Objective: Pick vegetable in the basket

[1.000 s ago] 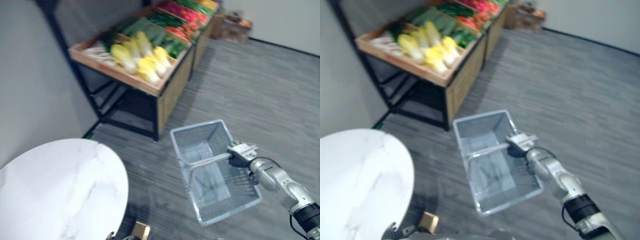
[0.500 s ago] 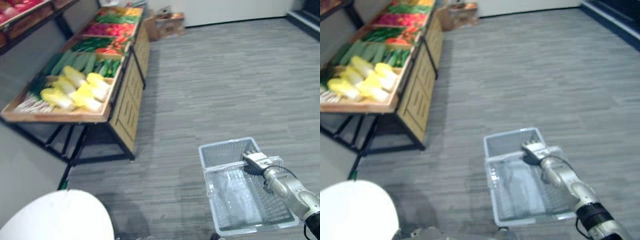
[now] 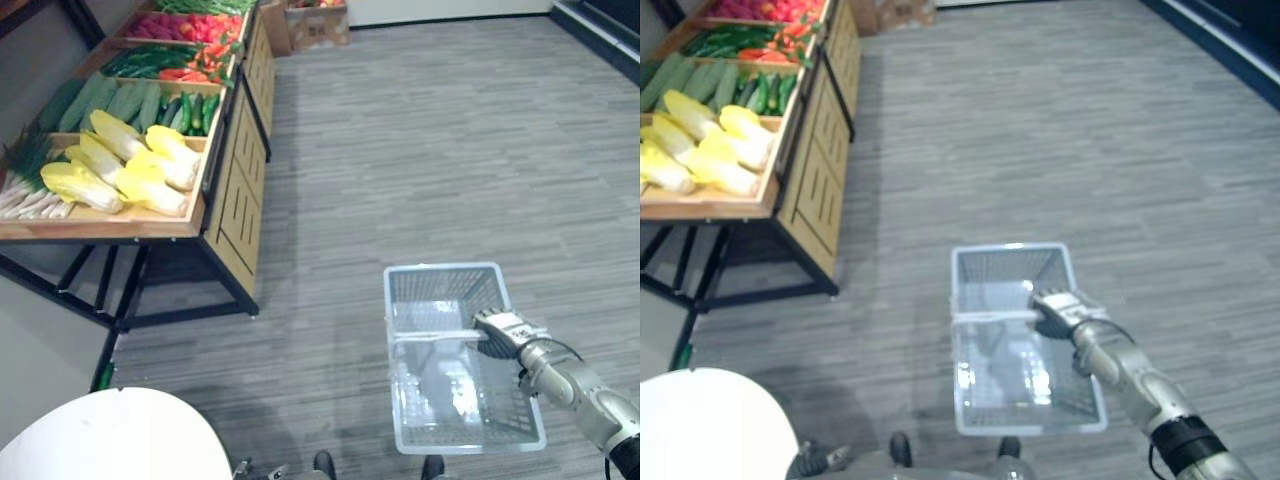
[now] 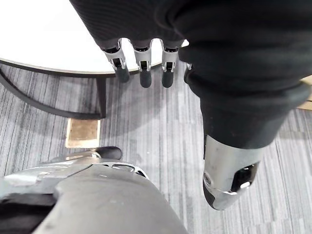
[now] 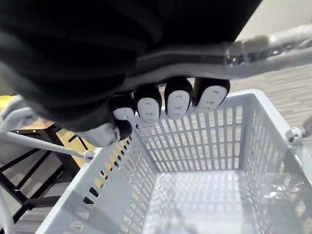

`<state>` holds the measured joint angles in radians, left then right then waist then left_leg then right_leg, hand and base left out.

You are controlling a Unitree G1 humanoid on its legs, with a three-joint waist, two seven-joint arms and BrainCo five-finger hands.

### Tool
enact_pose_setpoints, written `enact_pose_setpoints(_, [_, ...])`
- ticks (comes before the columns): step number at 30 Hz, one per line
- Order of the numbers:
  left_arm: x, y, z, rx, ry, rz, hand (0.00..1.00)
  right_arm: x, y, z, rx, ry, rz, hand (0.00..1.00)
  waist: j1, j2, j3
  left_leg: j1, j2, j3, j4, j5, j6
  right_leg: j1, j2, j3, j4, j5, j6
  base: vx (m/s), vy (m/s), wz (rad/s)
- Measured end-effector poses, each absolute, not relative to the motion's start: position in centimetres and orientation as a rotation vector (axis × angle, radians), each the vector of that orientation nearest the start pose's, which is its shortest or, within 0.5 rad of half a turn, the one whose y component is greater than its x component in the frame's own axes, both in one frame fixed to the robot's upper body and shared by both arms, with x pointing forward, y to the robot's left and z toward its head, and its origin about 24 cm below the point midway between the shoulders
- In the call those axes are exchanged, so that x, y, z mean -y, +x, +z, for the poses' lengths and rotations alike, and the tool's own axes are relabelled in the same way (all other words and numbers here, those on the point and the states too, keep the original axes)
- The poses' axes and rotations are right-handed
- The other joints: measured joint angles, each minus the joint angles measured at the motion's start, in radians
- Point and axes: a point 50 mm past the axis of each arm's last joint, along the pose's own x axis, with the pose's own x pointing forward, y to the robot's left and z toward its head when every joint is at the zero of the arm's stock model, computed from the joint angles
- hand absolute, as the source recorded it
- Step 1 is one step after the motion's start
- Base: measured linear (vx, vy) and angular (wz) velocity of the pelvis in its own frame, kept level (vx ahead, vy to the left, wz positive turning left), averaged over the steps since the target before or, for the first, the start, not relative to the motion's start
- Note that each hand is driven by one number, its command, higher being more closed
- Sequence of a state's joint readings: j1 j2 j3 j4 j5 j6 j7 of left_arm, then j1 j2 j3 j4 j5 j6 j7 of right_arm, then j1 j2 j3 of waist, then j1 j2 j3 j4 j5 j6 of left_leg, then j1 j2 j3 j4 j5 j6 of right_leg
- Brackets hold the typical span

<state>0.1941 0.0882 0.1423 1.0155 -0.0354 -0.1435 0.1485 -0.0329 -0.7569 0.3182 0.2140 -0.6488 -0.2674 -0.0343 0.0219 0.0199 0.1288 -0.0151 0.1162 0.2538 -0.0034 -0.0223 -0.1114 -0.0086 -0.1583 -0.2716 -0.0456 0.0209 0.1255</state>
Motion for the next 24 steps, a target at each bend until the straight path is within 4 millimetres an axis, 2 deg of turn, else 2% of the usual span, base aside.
enact_pose_setpoints(6, [-22.2,6.4,-15.7,-1.047,0.082,0.384,0.00,22.9,23.5,0.4,-0.062,-1.285,0.440,1.00,0.011,-0.035,-0.010,-0.001,-0.017,0.005,-0.031,0.006,0.018,-0.010,-0.008,0.006,-0.021,0.017,0.008,-0.01,0.001,-0.03])
enact_pose_setpoints(8, [-22.3,6.4,-15.7,-1.047,0.085,0.385,0.00,23.2,23.5,0.2,-0.085,-1.276,0.418,1.00,0.014,-0.039,-0.011,-0.001,-0.022,0.005,-0.031,0.000,0.026,-0.022,-0.015,0.006,0.005,0.014,0.016,0.06,0.038,-0.01])
enact_pose_setpoints(10, [-22.3,6.4,-15.7,-1.047,0.088,0.381,0.00,23.6,23.3,0.0,-0.110,-1.271,0.397,1.00,0.014,-0.039,-0.011,0.000,-0.031,0.004,-0.029,-0.008,0.037,-0.043,-0.029,0.003,0.064,-0.003,0.033,0.06,0.055,0.03])
enact_pose_setpoints(13, [-22.2,6.5,-15.7,-1.048,0.101,0.360,0.00,24.6,22.6,-0.6,-0.166,-1.259,0.364,1.00,0.009,-0.035,-0.012,0.007,-0.038,-0.018,-0.021,-0.040,0.058,-0.131,-0.069,-0.009,0.288,-0.027,0.043,0.05,0.089,0.15])
enact_pose_setpoints(14, [-22.4,6.4,-15.7,-1.048,0.106,0.359,0.00,24.8,22.4,-1.0,-0.195,-1.237,0.336,1.00,0.009,-0.041,-0.007,0.027,-0.041,-0.025,-0.006,-0.061,0.072,-0.190,-0.106,-0.007,0.467,-0.030,0.027,0.02,0.126,0.22])
enact_pose_setpoints(15, [-22.8,6.2,-15.6,-1.052,0.118,0.364,0.00,24.9,22.5,-1.0,-0.199,-1.212,0.294,1.00,0.007,-0.060,0.006,0.058,-0.060,-0.041,0.014,-0.090,0.089,-0.235,-0.154,0.009,0.647,-0.011,-0.064,0.01,0.141,0.29])
enact_pose_setpoints(16, [-23.0,5.9,-15.6,-1.059,0.122,0.367,0.00,25.0,22.6,-0.8,-0.200,-1.203,0.270,1.00,0.004,-0.068,0.010,0.077,-0.068,-0.050,0.025,-0.105,0.102,-0.254,-0.175,0.025,0.721,0.016,-0.094,0.04,0.131,0.36])
enact_pose_setpoints(17, [-23.3,5.5,-15.6,-1.067,0.128,0.373,0.00,25.4,22.6,-0.8,-0.210,-1.198,0.245,1.00,0.002,-0.064,0.016,0.107,-0.072,-0.064,0.045,-0.132,0.119,-0.290,-0.187,0.063,0.813,0.040,-0.086,0.08,0.106,0.33])
enact_pose_setpoints(18, [-23.5,5.4,-15.6,-1.069,0.132,0.379,0.00,25.3,22.6,-0.7,-0.206,-1.196,0.244,1.00,0.003,-0.069,0.015,0.118,-0.066,-0.076,0.061,-0.151,0.130,-0.309,-0.182,0.052,0.827,-0.024,-0.092,0.11,0.087,0.31])
enact_pose_setpoints(19, [-23.7,5.3,-15.5,-1.069,0.134,0.384,0.00,25.2,22.6,-0.7,-0.202,-1.192,0.244,1.00,0.003,-0.070,0.015,0.120,-0.063,-0.079,0.061,-0.154,0.132,-0.317,-0.175,0.036,0.804,-0.042,-0.093,0.17,0.076,0.34])
enact_pose_setpoints(20, [-24.0,5.3,-15.5,-1.069,0.136,0.395,0.00,25.1,22.6,-0.8,-0.202,-1.183,0.242,1.00,0.002,-0.069,0.016,0.122,-0.057,-0.100,0.061,-0.162,0.134,-0.323,-0.159,-0.015,0.704,-0.046,-0.093,0.26,0.058,0.40])
enact_pose_setpoints(21, [-24.0,5.3,-15.4,-1.069,0.136,0.399,0.00,24.9,22.6,-0.9,-0.204,-1.175,0.242,1.00,-0.001,-0.066,0.018,0.120,-0.053,-0.116,0.064,-0.170,0.136,-0.321,-0.134,-0.036,0.560,-0.034,-0.075,0.29,0.032,0.42])
enact_pose_setpoints(22, [-24.0,5.3,-15.4,-1.070,0.135,0.400,0.00,24.9,22.6,-1.0,-0.205,-1.172,0.241,1.00,-0.002,-0.064,0.020,0.118,-0.053,-0.126,0.066,-0.176,0.134,-0.321,-0.121,-0.036,0.479,-0.026,-0.064,0.25,-0.012,0.38])
enact_pose_setpoints(23, [-24.0,5.3,-15.4,-1.071,0.133,0.401,0.00,24.9,22.5,-1.1,-0.208,-1.168,0.240,1.00,-0.003,-0.063,0.021,0.116,-0.052,-0.135,0.072,-0.188,0.131,-0.318,-0.102,-0.023,0.346,-0.004,-0.032,0.36,-0.075,0.33])
enact_pose_setpoints(24, [-24.0,5.6,-15.3,-1.063,0.130,0.404,0.00,24.9,22.5,-1.2,-0.213,-1.165,0.239,1.00,-0.004,-0.065,0.023,0.119,-0.054,-0.148,0.084,-0.199,0.110,-0.316,-0.081,0.002,0.176,0.030,0.009,0.48,-0.138,0.55])
